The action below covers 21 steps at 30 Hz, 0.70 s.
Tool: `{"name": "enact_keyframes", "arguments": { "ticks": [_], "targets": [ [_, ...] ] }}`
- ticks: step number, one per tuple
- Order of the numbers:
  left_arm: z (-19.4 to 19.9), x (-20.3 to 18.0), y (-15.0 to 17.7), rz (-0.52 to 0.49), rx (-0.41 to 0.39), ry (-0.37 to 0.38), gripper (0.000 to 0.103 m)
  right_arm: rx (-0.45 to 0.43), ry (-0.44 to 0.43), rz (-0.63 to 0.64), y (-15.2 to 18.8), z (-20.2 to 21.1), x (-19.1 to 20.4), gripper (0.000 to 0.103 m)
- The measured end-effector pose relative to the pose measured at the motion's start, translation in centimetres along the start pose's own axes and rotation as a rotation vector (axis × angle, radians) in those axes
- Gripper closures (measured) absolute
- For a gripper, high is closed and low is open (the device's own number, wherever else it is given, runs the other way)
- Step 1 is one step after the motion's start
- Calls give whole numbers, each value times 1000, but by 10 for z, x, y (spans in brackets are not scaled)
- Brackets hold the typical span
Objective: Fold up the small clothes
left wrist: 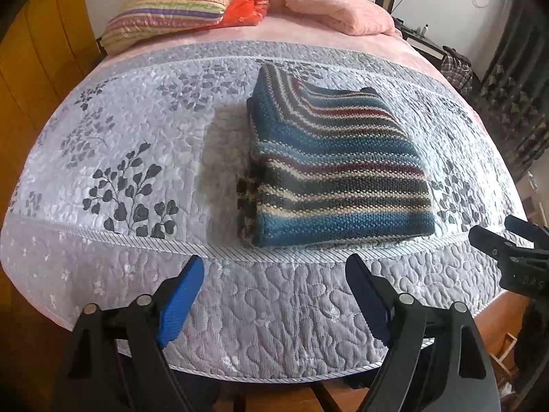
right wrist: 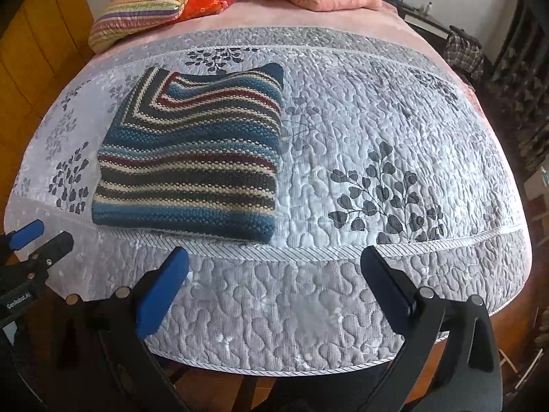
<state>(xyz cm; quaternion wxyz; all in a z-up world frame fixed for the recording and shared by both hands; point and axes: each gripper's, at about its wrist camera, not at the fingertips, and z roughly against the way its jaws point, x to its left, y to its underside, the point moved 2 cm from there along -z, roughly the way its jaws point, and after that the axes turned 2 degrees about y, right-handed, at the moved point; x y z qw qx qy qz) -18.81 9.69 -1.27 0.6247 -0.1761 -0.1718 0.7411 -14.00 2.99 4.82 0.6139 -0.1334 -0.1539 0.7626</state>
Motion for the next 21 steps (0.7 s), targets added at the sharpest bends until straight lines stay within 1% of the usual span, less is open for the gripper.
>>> {"name": "enact_keyframes", "arguments": {
  "ticks": [13, 21],
  "targets": [
    [-4, -6, -2, -16, -3, -5, 18, -11, 9, -14, -1, -3, -5, 3],
    [-5, -5, -3, -9, -3, -6, 18, -11, 10, -18, -1, -4, -6, 3]
  ]
}}
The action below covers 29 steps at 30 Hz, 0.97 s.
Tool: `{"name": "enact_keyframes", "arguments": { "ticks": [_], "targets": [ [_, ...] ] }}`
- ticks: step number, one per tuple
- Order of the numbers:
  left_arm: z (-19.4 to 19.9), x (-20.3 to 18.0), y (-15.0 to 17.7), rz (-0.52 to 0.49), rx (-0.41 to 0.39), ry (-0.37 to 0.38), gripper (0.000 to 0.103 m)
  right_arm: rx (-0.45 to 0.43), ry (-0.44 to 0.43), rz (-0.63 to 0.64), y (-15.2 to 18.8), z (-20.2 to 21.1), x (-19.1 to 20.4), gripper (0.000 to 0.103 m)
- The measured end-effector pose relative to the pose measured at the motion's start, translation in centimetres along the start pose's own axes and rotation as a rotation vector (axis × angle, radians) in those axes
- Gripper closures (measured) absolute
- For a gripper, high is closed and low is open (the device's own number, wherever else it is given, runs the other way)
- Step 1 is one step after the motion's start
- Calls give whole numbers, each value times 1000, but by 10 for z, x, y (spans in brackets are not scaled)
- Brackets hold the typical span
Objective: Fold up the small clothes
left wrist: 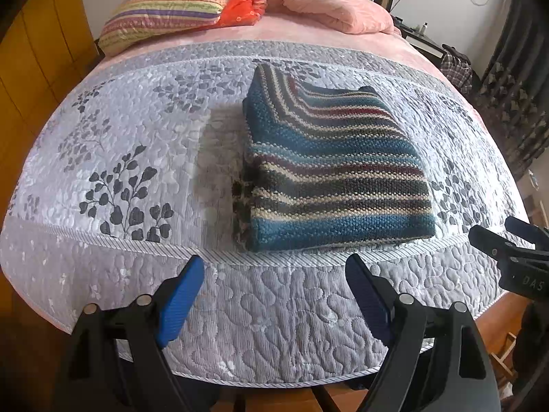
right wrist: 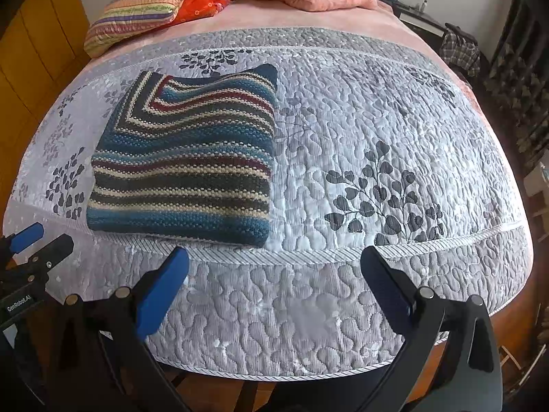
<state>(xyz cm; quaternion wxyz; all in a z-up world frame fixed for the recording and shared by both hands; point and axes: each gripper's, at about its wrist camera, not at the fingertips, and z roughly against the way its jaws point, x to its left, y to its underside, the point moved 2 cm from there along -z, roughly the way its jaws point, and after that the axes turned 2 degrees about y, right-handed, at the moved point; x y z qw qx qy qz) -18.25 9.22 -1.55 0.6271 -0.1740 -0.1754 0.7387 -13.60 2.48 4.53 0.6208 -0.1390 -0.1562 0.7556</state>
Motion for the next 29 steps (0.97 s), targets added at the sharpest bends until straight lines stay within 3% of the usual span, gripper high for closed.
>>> {"name": "enact_keyframes", "arguments": {
  "ticks": [29],
  "targets": [
    [0, -3, -1, -9, -5, -5, 18, 4, 27, -1, 0, -3, -4, 3]
  ]
}}
